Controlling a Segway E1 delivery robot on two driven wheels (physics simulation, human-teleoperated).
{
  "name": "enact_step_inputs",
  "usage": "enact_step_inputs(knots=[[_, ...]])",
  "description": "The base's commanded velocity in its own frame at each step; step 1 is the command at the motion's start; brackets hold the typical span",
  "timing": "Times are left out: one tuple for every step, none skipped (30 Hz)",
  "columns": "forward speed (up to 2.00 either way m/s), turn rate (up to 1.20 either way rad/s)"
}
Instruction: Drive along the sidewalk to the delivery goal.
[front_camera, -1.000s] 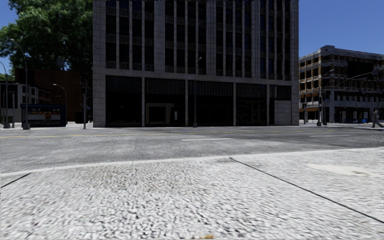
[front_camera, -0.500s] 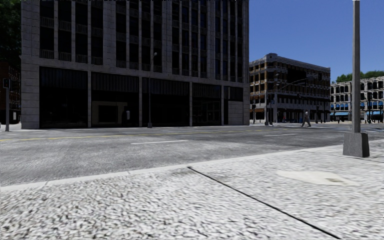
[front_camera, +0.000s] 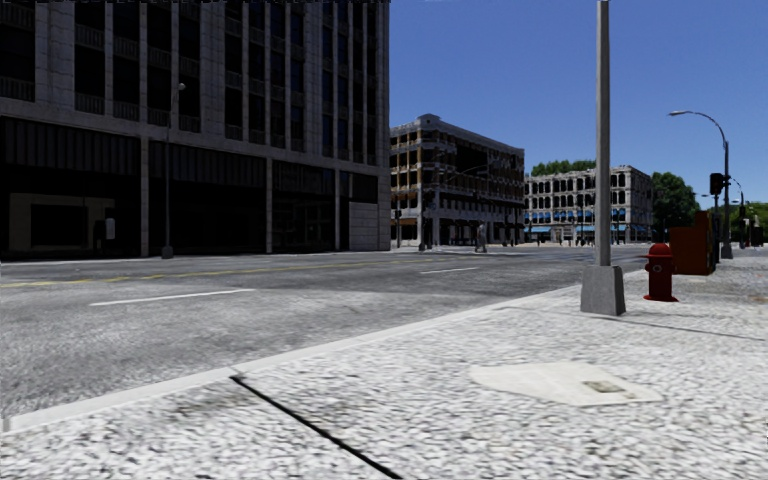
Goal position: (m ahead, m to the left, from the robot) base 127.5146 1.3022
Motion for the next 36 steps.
enact_step_inputs(knots=[[1.74, -0.66], [1.74, -0.66], [1.74, -0.66], [1.75, -0.66], [1.75, -0.66], [1.75, -0.66], [1.75, -0.66], [1.75, -0.66], [1.75, -0.66], [1.75, -0.66], [1.75, -0.66], [1.75, -0.66], [1.75, -0.66], [1.75, -0.66], [1.75, -0.66], [1.75, -0.66], [1.75, -0.66], [1.76, -0.66], [1.76, -0.66], [1.78, -0.66], [1.78, -0.66], [1.79, -0.66], [1.80, -0.66], [1.80, -0.66], [1.80, -0.66], [1.80, -0.66], [1.80, -0.67], [1.80, -0.68], [1.80, -0.69], [1.80, -0.69], [1.80, -0.70], [1.80, -0.70], [1.80, -0.70], [1.80, -0.70], [1.80, -0.70], [1.80, -0.70]])
